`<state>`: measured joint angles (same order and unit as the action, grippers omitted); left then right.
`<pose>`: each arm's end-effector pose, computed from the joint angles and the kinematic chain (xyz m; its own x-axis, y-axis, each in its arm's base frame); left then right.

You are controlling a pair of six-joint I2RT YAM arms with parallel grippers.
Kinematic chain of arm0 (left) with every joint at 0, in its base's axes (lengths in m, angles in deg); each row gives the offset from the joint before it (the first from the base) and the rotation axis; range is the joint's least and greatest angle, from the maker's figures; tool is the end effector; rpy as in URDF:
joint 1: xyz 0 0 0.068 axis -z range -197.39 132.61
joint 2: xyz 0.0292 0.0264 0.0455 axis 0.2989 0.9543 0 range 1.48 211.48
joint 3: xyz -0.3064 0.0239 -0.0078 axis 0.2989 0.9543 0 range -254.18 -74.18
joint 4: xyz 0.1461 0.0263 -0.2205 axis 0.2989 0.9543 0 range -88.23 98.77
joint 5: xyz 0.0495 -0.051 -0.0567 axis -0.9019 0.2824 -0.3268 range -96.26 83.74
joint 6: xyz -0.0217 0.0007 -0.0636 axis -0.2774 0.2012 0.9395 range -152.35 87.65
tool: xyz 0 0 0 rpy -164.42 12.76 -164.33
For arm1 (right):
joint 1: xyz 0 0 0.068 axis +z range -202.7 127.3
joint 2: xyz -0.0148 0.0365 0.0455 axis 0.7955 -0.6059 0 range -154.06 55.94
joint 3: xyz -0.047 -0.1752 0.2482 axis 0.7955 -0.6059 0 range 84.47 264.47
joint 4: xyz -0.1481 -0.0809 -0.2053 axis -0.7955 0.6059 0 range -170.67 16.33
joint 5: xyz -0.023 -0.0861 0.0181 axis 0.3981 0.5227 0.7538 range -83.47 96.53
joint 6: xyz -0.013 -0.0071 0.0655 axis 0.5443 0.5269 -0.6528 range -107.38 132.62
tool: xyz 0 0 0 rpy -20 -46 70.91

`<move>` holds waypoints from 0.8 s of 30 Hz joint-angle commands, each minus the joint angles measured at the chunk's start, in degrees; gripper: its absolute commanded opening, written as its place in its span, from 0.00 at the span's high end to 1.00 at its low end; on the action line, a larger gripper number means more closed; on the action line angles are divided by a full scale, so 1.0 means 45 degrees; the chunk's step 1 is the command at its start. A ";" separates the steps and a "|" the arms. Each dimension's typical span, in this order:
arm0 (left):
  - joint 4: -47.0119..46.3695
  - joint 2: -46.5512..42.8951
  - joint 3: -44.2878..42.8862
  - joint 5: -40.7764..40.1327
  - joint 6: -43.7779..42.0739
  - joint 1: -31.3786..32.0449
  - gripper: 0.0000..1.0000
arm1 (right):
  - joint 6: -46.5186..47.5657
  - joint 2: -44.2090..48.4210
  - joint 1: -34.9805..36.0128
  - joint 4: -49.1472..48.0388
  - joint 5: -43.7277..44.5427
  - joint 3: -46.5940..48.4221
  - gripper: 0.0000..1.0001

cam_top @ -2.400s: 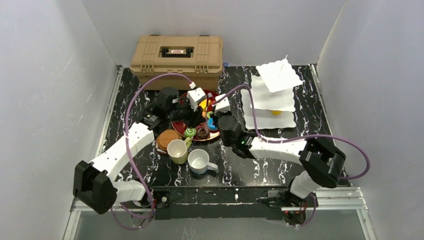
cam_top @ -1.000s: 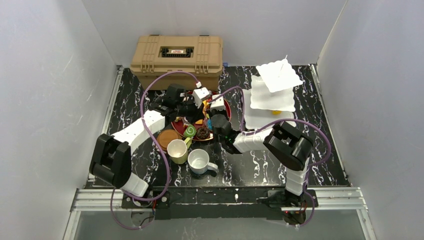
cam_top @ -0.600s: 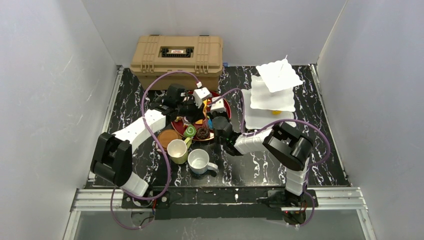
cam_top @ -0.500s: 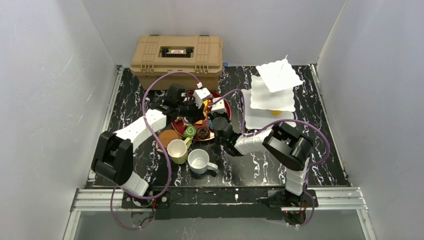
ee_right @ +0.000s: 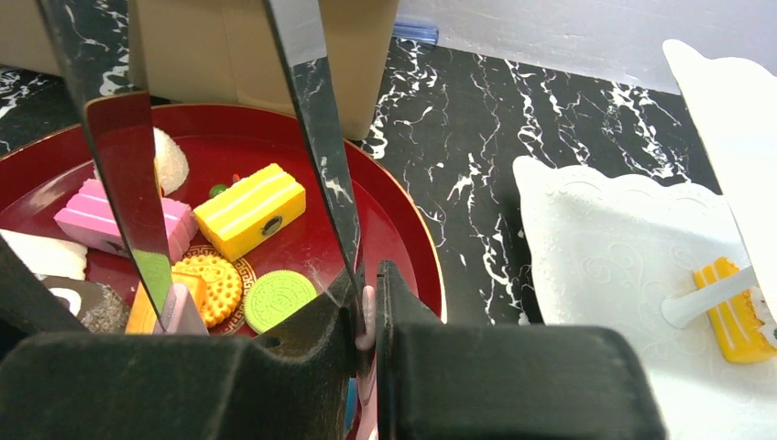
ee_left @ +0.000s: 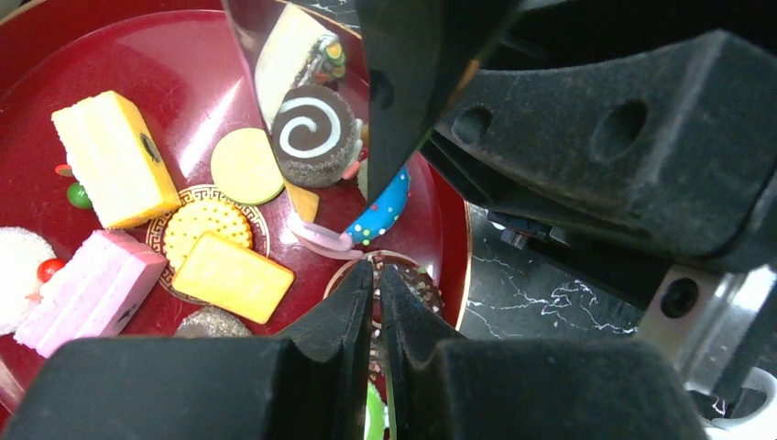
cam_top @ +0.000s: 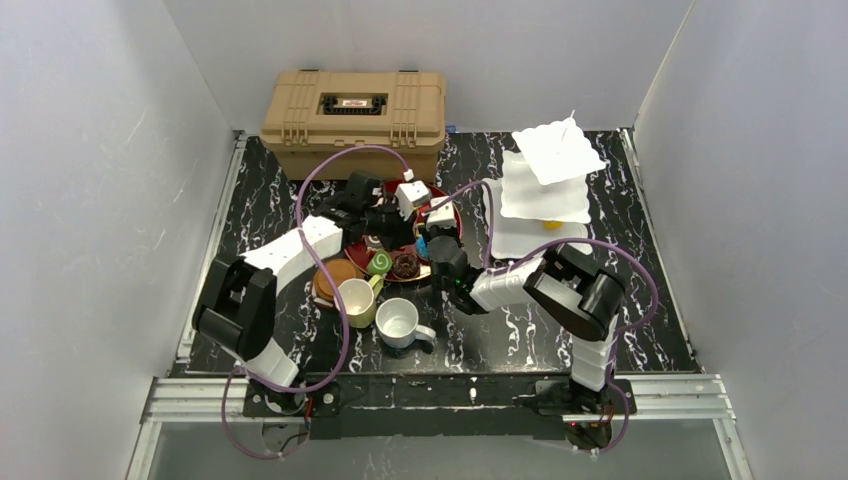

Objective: Serve the afternoon tea
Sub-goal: Pick up the desert from the tray.

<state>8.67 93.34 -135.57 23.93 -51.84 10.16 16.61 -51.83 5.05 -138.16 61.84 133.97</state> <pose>0.3164 -0.1954 0.2651 -0.2558 0.4585 -0.8511 0.8904 0.4546 -0.0227 0.2497 0.3133 0.2167 -0.0042 -0.0810 -0.9967 -0.0431 0.9958 -0.0807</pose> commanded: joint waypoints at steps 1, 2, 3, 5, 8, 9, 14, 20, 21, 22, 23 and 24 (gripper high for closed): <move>0.0033 0.0211 -0.0475 0.0002 -0.0147 0.0069 0.93 | 0.0823 -0.0215 0.0017 -0.1010 0.0242 -0.0419 0.91; 0.0021 0.0254 -0.0482 0.0008 -0.0148 0.0069 0.93 | 0.0812 -0.0244 -0.0010 -0.1151 0.0164 -0.0516 0.91; 0.0002 0.0279 -0.0505 0.0023 -0.0116 0.0069 0.94 | 0.0759 -0.0338 -0.0035 -0.1225 0.0135 -0.0589 0.91; 0.0006 0.0342 -0.0559 0.0014 -0.0103 0.0069 0.94 | 0.0572 -0.0553 -0.0032 -0.1311 0.0107 -0.0608 0.91; 0.0206 0.0403 -0.0658 -0.0085 -0.0369 0.0069 0.95 | 0.0251 -0.0780 -0.0046 -0.1363 0.0077 -0.0608 0.91; 0.0350 0.0371 -0.0675 -0.0125 -0.0540 0.0054 0.96 | 0.0152 -0.0828 -0.0042 -0.1381 0.0073 -0.0623 0.91; 0.1429 0.0006 -0.0649 0.0273 -0.1463 -0.0254 1.00 | -0.0023 -0.0949 -0.0042 -0.1461 0.0069 -0.0684 0.91; 0.3550 -0.0462 -0.1012 0.1594 -0.3558 -0.0693 1.00 | -0.0011 -0.0939 -0.0061 -0.1442 0.0166 -0.0725 0.91; 0.3424 -0.0555 -0.0930 0.1533 -0.3677 -0.0727 1.00 | 0.0004 -0.0935 -0.0061 -0.1452 0.0150 -0.0752 0.91; 0.3042 -0.0606 -0.0778 0.1249 -0.3636 -0.0731 1.00 | -0.0004 -0.0950 -0.0061 -0.1488 0.0150 -0.0787 0.91; 0.2460 -0.0605 -0.0651 0.0789 -0.3436 -0.0732 1.00 | -0.0012 -0.0937 -0.0061 -0.1514 0.0165 -0.0811 0.91; 0.1957 -0.0435 -0.0620 0.0353 -0.3152 -0.0727 1.00 | -0.0050 -0.0938 -0.0061 -0.1519 0.0177 -0.0822 0.91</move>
<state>19.51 94.34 -137.86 27.13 -64.21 7.06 16.26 -54.39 4.68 -145.90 61.93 132.00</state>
